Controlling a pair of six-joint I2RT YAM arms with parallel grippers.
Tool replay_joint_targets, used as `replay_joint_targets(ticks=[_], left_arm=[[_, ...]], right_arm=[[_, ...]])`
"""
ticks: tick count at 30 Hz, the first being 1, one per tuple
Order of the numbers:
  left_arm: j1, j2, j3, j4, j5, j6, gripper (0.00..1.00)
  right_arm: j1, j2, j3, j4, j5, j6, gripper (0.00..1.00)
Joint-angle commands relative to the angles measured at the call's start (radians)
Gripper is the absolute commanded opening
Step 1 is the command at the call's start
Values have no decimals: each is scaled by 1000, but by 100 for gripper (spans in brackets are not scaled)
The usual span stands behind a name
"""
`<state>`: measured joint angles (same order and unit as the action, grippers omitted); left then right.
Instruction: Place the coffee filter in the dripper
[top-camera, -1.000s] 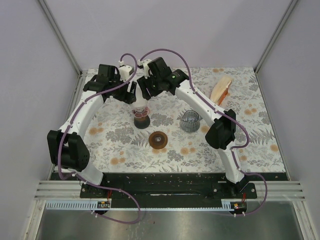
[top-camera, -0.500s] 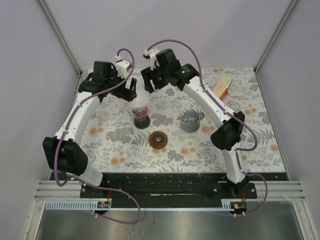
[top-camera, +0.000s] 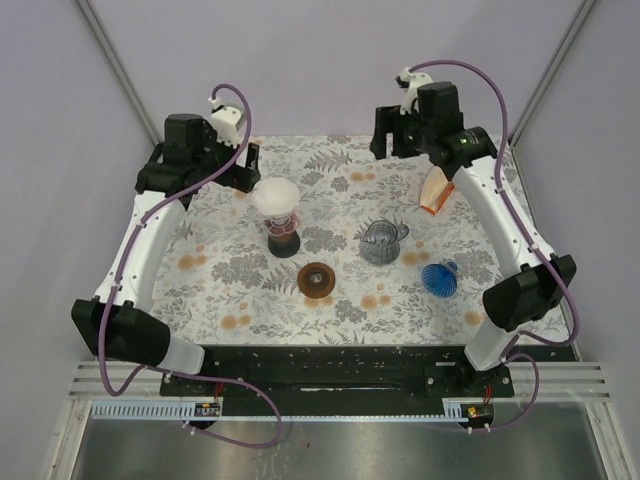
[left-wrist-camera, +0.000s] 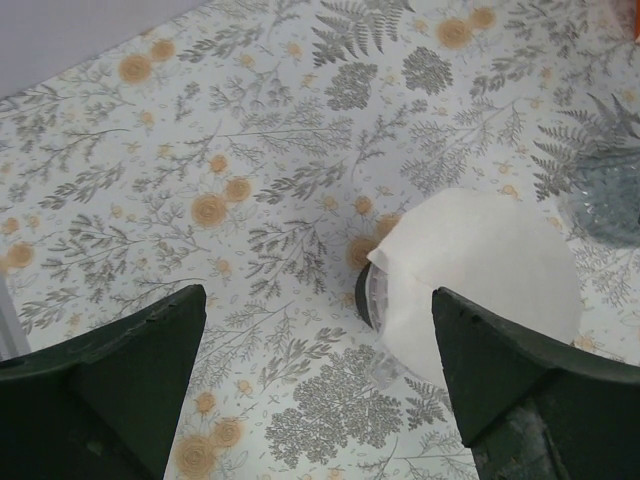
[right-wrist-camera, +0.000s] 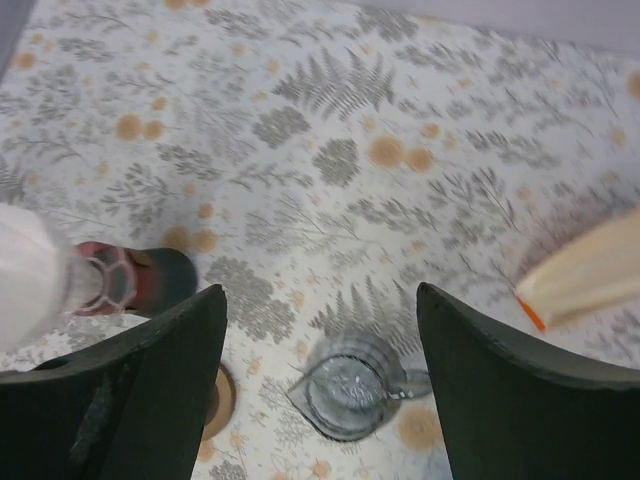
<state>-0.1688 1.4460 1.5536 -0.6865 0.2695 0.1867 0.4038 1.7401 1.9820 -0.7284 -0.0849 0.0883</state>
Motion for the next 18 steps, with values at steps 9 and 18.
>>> replay_joint_targets(ticks=[9, 18], left_arm=[[120, -136, -177, 130, -47, -16, 99], [152, -167, -237, 146, -15, -7, 99]], right_arm=[[-92, -85, -425, 83, -167, -65, 73], [-92, 44, -451, -17, -9, -157, 74]])
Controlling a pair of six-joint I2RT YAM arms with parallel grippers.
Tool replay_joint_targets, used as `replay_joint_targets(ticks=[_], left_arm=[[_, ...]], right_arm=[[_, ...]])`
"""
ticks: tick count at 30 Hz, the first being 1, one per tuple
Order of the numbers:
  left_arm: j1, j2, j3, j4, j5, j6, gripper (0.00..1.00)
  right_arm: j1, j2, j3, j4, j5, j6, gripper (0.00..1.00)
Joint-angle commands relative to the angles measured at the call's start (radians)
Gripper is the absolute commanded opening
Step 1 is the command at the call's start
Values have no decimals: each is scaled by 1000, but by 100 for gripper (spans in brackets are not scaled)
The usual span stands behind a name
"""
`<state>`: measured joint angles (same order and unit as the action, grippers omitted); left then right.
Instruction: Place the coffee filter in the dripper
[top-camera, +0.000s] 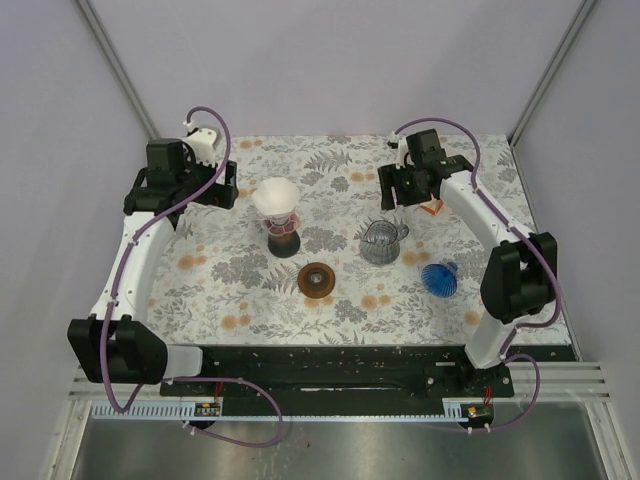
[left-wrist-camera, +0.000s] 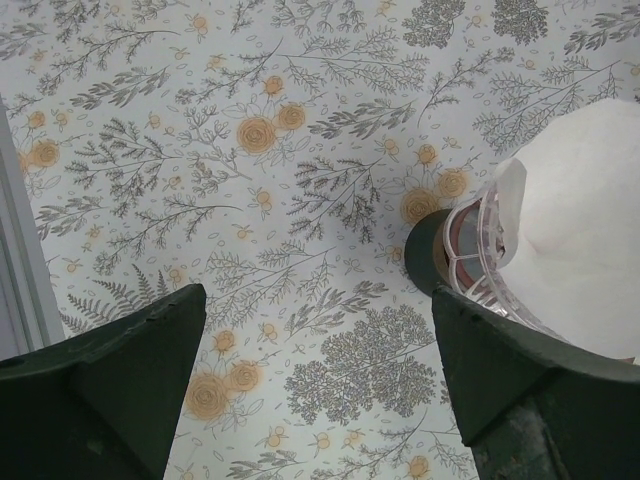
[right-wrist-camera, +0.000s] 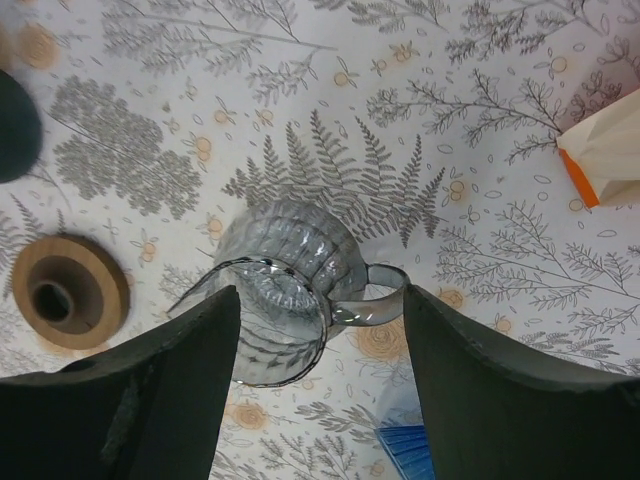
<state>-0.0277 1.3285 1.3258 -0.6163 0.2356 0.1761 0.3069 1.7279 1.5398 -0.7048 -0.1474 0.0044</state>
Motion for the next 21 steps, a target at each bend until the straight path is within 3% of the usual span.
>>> replay_joint_targets(ticks=[1, 6, 11, 14, 19, 21], left_arm=[[12, -48, -10, 78, 22, 2, 99], [21, -46, -11, 76, 37, -1, 99], [28, -46, -11, 76, 48, -4, 99], [47, -48, -13, 75, 50, -7, 99], [57, -49, -10, 75, 56, -7, 99], [61, -51, -10, 75, 62, -9, 99]], right_arm=[[5, 74, -7, -48, 46, -84, 72], [5, 128, 26, -99, -96, -127, 63], [5, 165, 34, -73, -72, -136, 60], [5, 190, 48, -70, -96, -126, 51], [5, 202, 40, -56, -100, -89, 24], [6, 191, 29, -44, -83, -77, 19]])
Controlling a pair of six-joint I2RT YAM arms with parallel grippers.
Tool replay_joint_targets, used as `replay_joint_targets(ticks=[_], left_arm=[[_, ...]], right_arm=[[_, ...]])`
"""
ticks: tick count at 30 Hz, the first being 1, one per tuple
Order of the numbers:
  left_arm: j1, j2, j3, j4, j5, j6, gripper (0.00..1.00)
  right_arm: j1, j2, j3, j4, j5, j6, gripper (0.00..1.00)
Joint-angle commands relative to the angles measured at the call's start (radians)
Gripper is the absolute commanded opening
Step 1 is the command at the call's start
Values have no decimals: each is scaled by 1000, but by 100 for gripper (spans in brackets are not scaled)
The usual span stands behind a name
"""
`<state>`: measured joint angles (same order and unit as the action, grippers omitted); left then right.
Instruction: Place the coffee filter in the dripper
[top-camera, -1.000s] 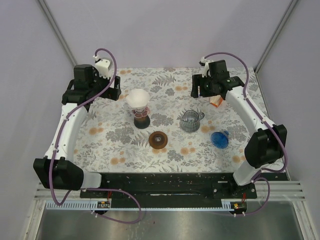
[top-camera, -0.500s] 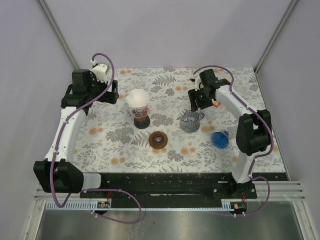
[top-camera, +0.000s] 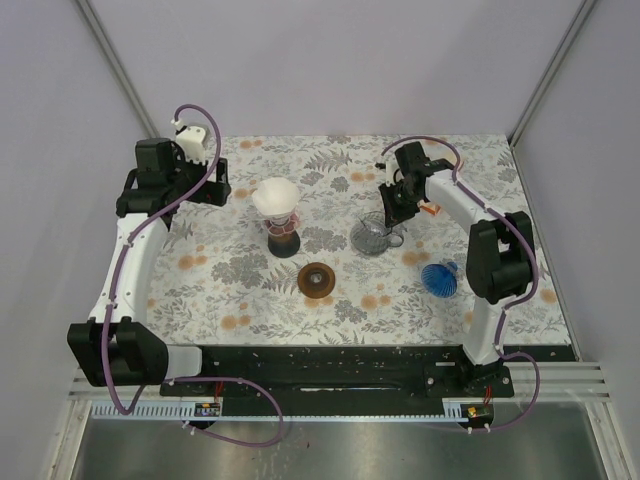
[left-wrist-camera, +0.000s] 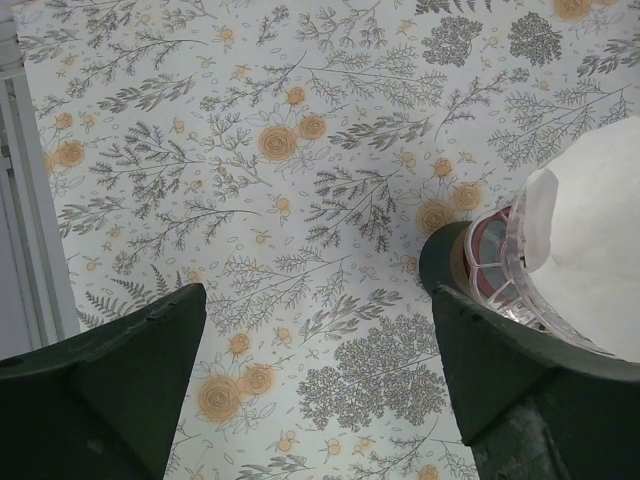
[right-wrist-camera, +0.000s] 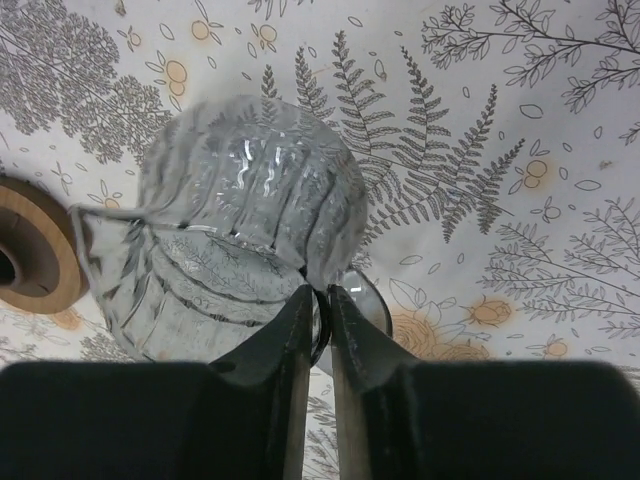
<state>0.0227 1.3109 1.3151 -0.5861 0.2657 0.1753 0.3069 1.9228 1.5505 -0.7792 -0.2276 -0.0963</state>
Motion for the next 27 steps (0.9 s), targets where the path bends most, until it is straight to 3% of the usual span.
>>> replay_joint_targets(ticks=[1, 9, 20, 23, 27], left_arm=[[11, -33, -2, 45, 35, -8, 99], [17, -32, -1, 45, 49, -8, 99], [26, -45, -2, 45, 58, -7, 99], [29, -47, -2, 45, 63, -8, 99], [33, -47, -4, 45, 64, -8, 99]], right_arm=[[6, -13, 10, 46, 5, 33, 17], [18, -76, -53, 162, 51, 78, 6], [132, 19, 59, 52, 254, -5, 7], [144, 27, 68, 51, 251, 3, 12], [156, 24, 92, 23, 244, 6, 36]])
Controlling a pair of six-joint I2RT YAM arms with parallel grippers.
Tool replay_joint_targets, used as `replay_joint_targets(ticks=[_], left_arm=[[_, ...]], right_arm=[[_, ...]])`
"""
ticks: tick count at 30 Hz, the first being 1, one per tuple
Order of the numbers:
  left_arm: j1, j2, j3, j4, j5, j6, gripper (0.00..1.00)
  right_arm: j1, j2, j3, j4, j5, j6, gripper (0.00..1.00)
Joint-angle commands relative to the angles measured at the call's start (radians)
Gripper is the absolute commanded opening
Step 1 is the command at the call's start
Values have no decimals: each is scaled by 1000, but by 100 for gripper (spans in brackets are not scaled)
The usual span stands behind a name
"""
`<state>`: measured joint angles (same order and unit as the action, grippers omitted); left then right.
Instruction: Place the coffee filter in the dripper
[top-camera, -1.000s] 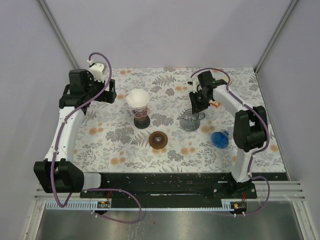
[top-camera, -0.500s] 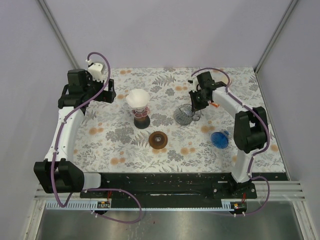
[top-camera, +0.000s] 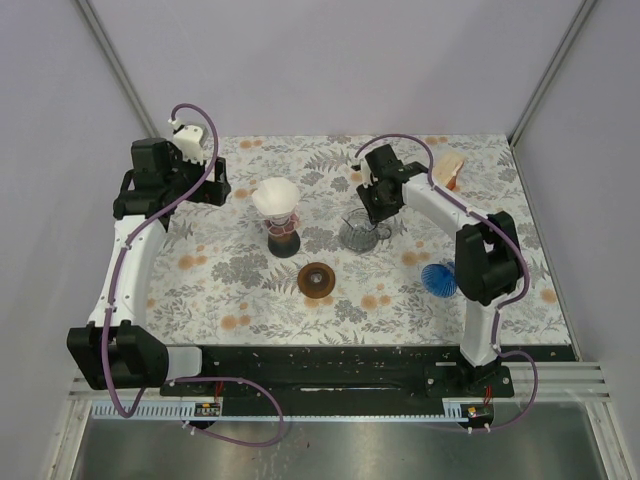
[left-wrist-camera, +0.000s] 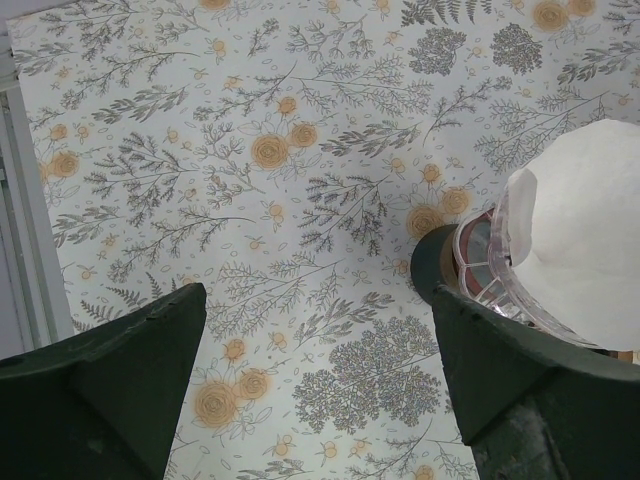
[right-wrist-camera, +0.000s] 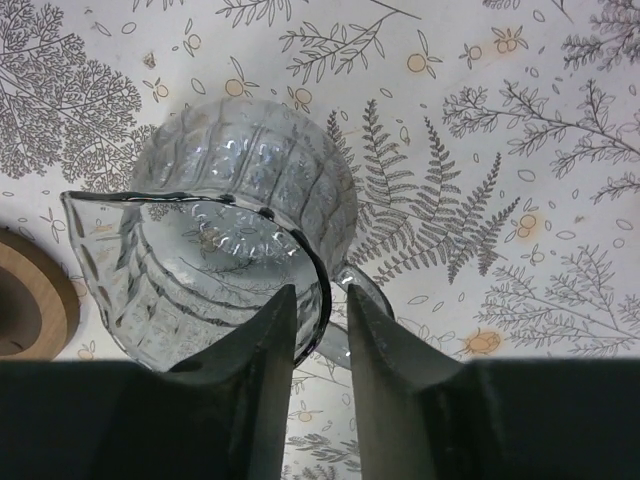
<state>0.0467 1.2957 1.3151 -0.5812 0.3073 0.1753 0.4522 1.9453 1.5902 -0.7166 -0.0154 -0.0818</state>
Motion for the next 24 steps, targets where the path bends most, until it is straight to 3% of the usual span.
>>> replay_joint_targets(ticks=[1, 5, 10, 13, 17, 24], left_arm=[[8, -33, -5, 40, 24, -7, 99], [12, -38, -5, 40, 26, -7, 99], [18, -39, -5, 40, 27, -7, 99], [21, -44, -7, 40, 27, -7, 99], [33, -50, -10, 40, 26, -7, 99], [47, -61, -8, 32, 39, -11, 99]], right_arm=[[14, -5, 60, -47, 35, -7, 40], [23, -64, 83, -61, 37, 8, 53], [58, -178, 56, -18, 69, 37, 59], [115, -255, -4, 40, 103, 59, 60], [219, -315, -134, 164, -36, 132, 58], [378, -270, -289, 335, -46, 224, 55]])
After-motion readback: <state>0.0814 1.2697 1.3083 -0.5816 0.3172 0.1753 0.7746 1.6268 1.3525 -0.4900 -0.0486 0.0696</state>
